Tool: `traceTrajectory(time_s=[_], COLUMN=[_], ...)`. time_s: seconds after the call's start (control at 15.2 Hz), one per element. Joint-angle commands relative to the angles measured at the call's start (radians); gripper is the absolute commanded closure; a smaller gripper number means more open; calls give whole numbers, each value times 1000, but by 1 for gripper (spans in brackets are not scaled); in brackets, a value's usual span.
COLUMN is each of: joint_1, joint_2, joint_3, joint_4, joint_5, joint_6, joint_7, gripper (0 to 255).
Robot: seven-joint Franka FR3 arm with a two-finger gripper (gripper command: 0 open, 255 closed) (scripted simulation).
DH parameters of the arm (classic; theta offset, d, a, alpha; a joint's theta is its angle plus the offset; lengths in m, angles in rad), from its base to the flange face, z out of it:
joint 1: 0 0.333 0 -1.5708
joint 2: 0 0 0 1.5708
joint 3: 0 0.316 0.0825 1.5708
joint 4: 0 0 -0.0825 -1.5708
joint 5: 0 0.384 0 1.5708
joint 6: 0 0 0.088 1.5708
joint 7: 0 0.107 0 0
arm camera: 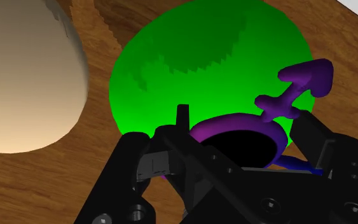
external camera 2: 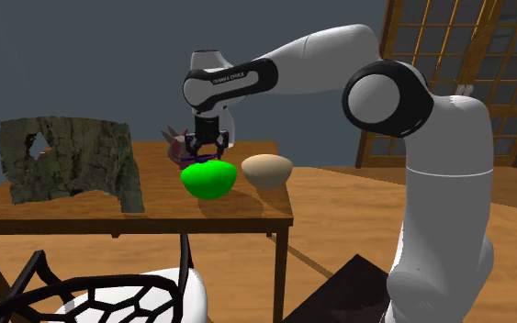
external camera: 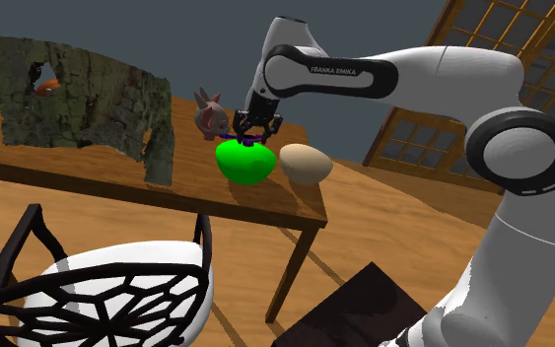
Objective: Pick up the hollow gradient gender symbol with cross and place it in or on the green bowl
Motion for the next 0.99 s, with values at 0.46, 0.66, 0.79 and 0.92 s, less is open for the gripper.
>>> traceTrajectory(time_s=[0.46,0.66,0.79,0.92], joint_1=[-3,-3,-3,-3], joint_2=[13,15,15,15], joint_3=[-3,-4,-4,-4], joint_4=[-104,-111,-111,-111], joint_5=[-7,-8,-8,-8], joint_6=[117,126,126,126], joint_7=[6,7,7,7], gripper=[255,255,255,255])
